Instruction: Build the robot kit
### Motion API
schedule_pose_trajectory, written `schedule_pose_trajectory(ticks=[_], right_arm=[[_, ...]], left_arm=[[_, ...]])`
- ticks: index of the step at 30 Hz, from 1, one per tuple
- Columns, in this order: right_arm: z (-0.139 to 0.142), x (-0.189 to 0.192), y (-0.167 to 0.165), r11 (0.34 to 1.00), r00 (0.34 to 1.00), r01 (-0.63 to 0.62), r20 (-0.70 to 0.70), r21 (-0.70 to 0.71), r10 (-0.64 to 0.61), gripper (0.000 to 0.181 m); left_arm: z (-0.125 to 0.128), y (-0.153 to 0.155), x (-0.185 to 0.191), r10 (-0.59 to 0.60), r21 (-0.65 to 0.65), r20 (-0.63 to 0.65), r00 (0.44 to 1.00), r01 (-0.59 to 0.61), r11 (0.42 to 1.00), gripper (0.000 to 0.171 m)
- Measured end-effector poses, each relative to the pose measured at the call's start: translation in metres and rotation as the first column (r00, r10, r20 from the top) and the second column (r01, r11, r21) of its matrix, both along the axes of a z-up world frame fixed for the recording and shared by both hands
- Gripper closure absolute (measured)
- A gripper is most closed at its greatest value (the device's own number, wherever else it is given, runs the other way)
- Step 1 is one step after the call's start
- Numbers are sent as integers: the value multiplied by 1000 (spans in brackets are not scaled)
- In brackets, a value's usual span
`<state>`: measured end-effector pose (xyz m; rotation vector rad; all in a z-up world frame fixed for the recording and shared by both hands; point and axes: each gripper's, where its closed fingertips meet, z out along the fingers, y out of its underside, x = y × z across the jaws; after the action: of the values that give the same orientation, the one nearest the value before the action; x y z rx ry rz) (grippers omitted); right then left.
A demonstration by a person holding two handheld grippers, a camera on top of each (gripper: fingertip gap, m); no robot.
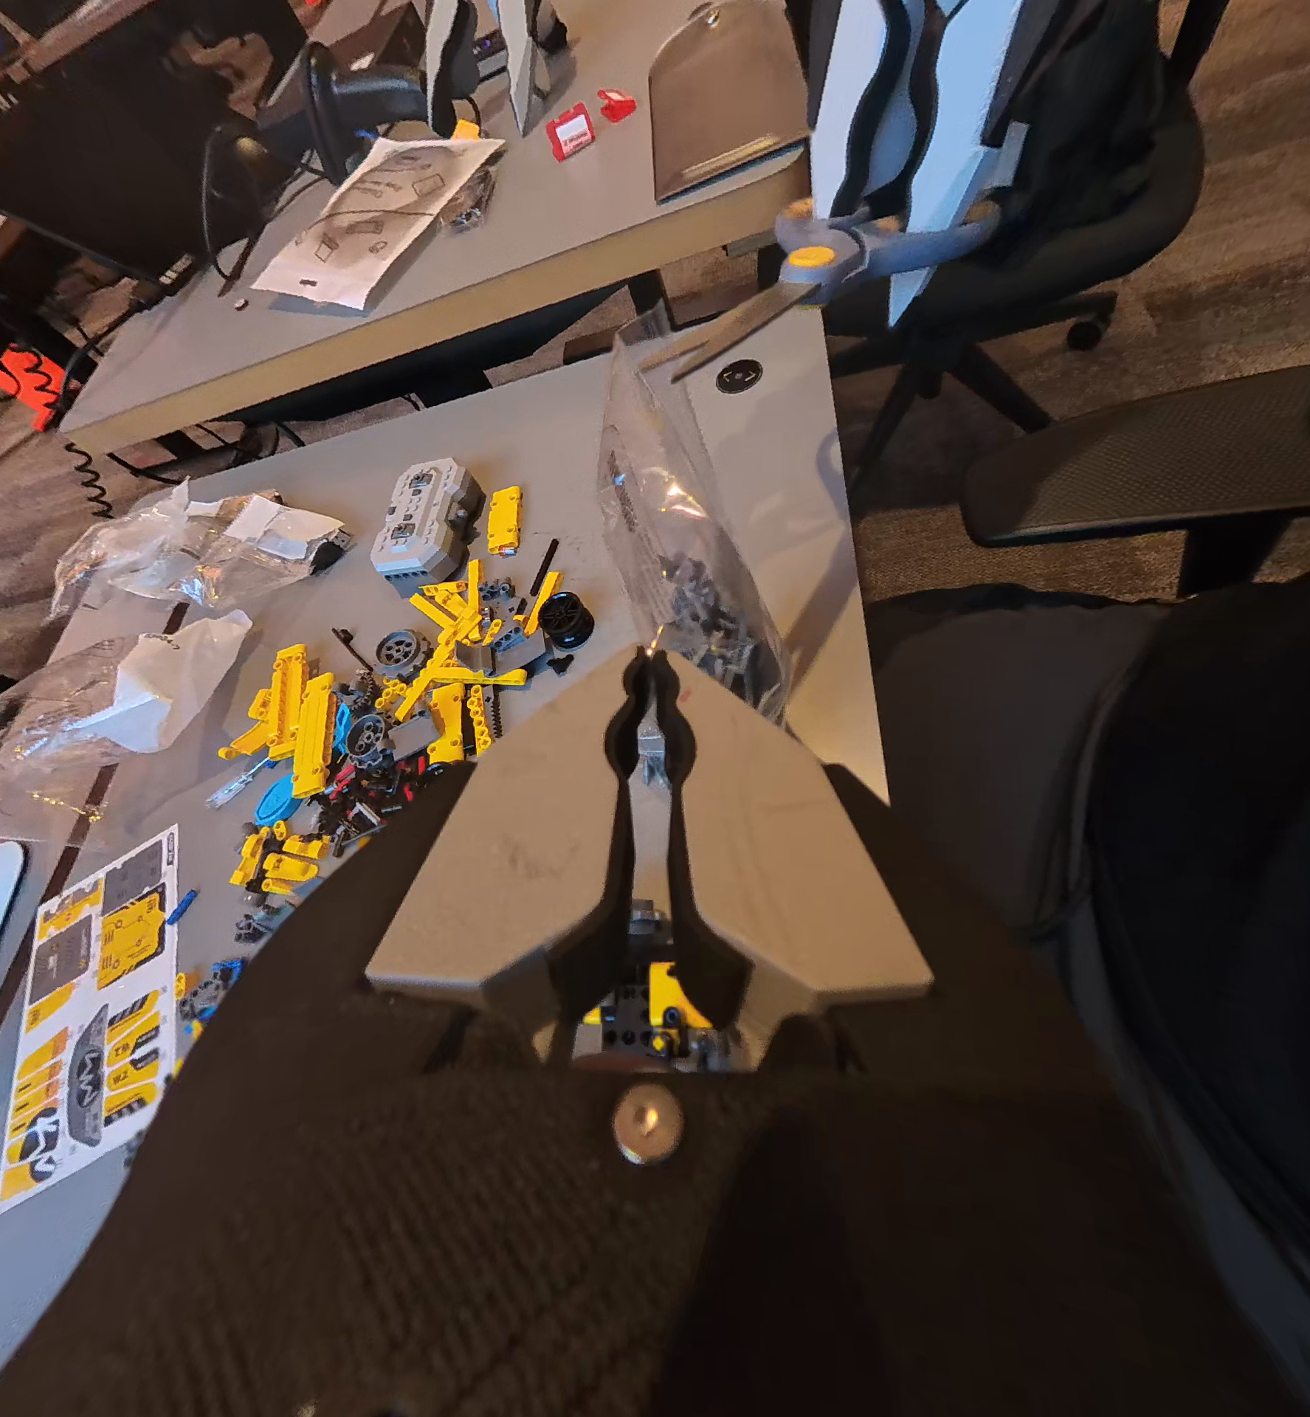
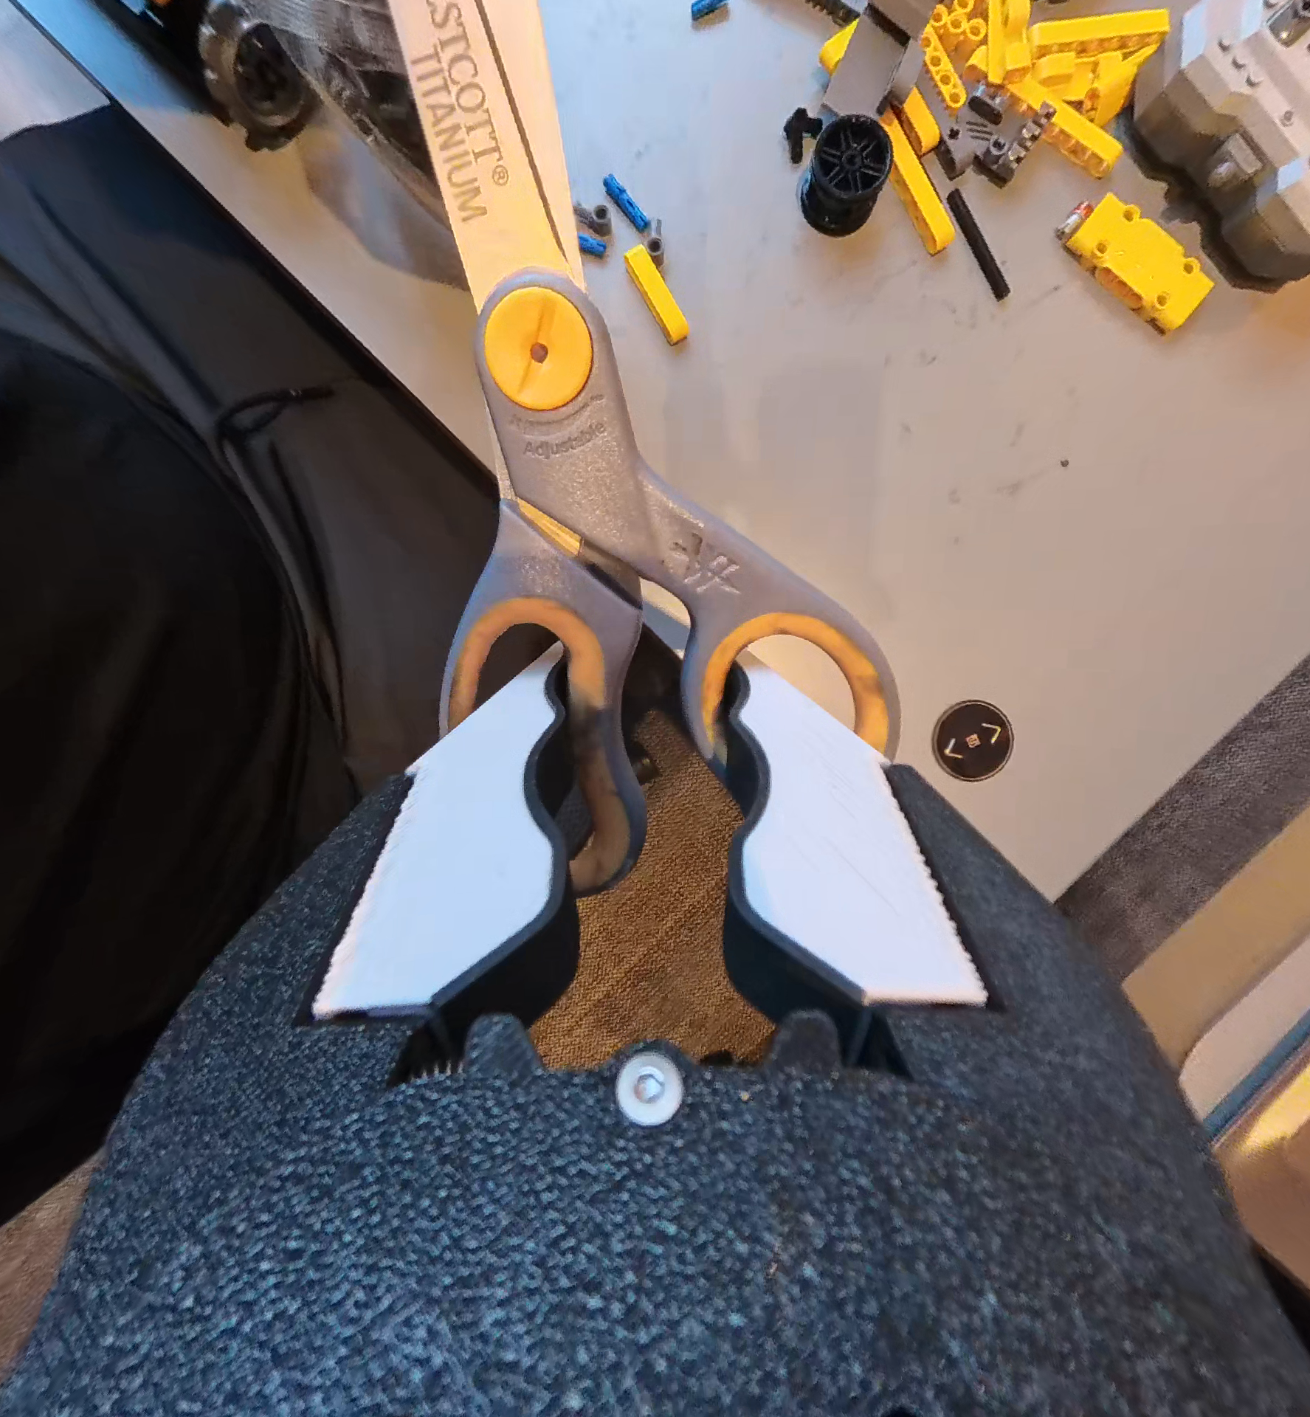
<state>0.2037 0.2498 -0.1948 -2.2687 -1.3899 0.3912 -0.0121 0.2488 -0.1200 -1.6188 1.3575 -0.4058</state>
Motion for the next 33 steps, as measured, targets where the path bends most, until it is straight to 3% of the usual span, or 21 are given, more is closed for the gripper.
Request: schedule_pose_trajectory(ticks=[3,6,19,25,27,29,33], right_arm=[[-1,-2,-1,1000,999,16,28,10,-16,147],[-2,-4,1,1000,998,5,62,31,-7,147],[12,-19,22,970,967,-234,115,64,225,147],[7,-16,22,975,973,-219,79,30,216,152],[4,-14,21,979,978,-202,52,17,201,153],[1,-13,18,982,982,-190,26,1,189,153],[0,-9,16,982,982,-186,14,-6,186,153]], left_arm=[[1,-2,0,21,-19,9,1000,-21,1000,171],[2,-9,4,-20,40,-20,1000,20,999,171],[-2,-6,-15,-264,49,-62,962,268,962,171],[-1,20,-16,-155,2,36,987,155,988,170],[-4,32,-17,-57,-41,92,994,61,997,163],[-8,34,-14,1,-131,174,985,22,991,140],[-17,22,1,39,-334,364,931,91,938,105]])
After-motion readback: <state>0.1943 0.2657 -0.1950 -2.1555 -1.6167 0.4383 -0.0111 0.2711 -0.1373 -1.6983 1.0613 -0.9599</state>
